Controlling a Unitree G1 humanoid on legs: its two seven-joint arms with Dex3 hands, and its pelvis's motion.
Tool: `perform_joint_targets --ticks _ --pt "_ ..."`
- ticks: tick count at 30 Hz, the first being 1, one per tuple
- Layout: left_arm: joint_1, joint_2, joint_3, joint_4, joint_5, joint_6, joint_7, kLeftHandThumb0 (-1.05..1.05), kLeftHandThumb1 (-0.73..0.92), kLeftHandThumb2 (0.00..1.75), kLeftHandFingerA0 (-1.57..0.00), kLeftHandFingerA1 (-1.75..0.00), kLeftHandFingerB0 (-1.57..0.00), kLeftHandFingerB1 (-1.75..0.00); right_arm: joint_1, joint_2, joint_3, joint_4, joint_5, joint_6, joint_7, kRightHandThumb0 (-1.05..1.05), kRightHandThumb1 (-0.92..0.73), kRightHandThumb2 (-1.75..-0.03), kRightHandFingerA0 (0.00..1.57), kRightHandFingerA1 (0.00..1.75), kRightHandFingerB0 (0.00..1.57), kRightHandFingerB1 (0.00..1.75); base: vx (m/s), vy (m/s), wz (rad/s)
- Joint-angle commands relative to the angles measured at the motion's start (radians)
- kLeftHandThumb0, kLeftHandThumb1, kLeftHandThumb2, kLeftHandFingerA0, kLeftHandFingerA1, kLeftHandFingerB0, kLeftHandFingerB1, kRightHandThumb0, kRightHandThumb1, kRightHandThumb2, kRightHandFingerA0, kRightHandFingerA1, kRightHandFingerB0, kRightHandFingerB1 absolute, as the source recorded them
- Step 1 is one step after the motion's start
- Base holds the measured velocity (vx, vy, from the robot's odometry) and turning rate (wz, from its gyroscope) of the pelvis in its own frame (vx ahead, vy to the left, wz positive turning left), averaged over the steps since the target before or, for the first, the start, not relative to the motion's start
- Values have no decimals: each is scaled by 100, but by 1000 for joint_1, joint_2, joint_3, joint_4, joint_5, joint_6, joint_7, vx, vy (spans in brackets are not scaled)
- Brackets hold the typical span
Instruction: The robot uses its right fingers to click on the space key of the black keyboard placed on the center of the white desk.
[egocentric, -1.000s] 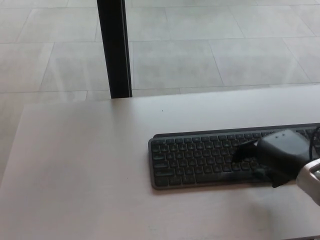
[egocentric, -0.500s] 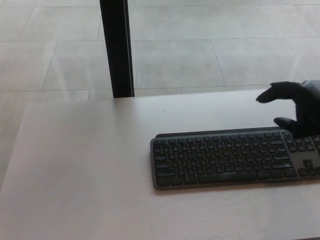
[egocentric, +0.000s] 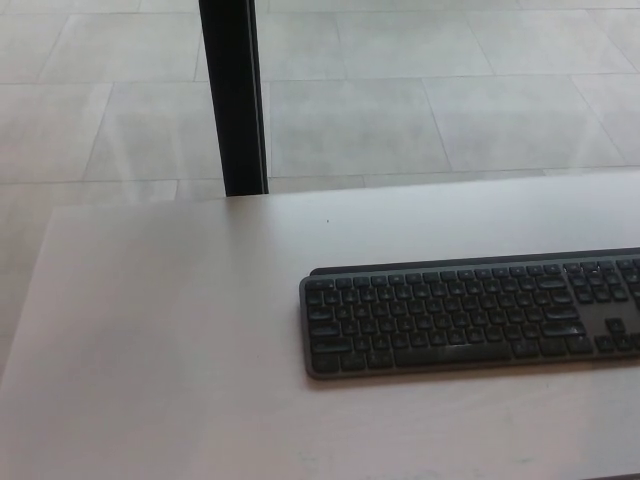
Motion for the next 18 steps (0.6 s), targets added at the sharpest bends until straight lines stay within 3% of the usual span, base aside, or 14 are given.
perform_joint_targets --ticks 1,3,4,6,7,8,11,12,14,17,18 --pt "35 23 23 7 -31 -35 -16 -54 58 58 -81 -70 -73 -59 291 2 -708 -39 558 295 -146 -54 -63 -59 102 77 60 60 0 0 0" --pt "35 22 26 6 -34 -32 -14 -54 58 58 -82 -71 -70 -58 302 41 -787 -13 630 286 -185 -52 -66 -60 98 74 56 64 0 0 0" --pt "36 22 23 5 -31 -31 -17 -55 60 58 -80 -71 -69 -58 302 58 -824 16 657 269 -220 -53 -65 -60 100 77 65 70 0 0 0" --pt "37 21 23 5 -32 -30 -27 -55 59 58 -79 -71 -68 -58 299 70 -873 52 692 284 -251 -55 -67 -60 96 73 64 72 0 0 0" --pt "38 20 21 3 -31 -33 -32 -55 60 58 -78 -70 -68 -59 300 80 -898 59 693 296 -293 -55 -67 -61 100 74 84 100 0 0 0" --pt "38 20 20 4 -29 -31 -27 -55 60 58 -80 -69 -68 -58 298 103 -937 76 731 285 -320 -53 -65 -62 98 80 97 113 0 0 0" --pt "45 17 30 4 -39 -39 -37 -55 60 58 -78 -70 -65 -58 312 140 -986 135 781 261 -306 -48 -64 -66 90 77 104 124 0 0 0" --pt "44 17 33 5 -42 -40 -37 -55 60 58 -78 -73 -65 -58 312 148 -995 139 783 273 -311 -49 -61 -65 93 74 102 111 0 0 0" --pt "41 17 30 3 -38 -35 -30 -56 61 58 -78 -71 -65 -59 314 187 -1016 115 800 286 -303 -44 -54 -74 95 80 112 131 0 0 0" --pt "43 18 28 5 -36 -35 -35 -56 62 59 -76 -69 -64 -58 302 213 -1032 128 800 273 -303 -45 -56 -69 93 79 104 139 0 0 0" --pt "47 19 25 4 -32 -32 -30 -56 62 59 -76 -72 -64 -58 285 218 -1041 134 799 286 -326 -50 -65 -65 86 74 91 142 0 0 0"
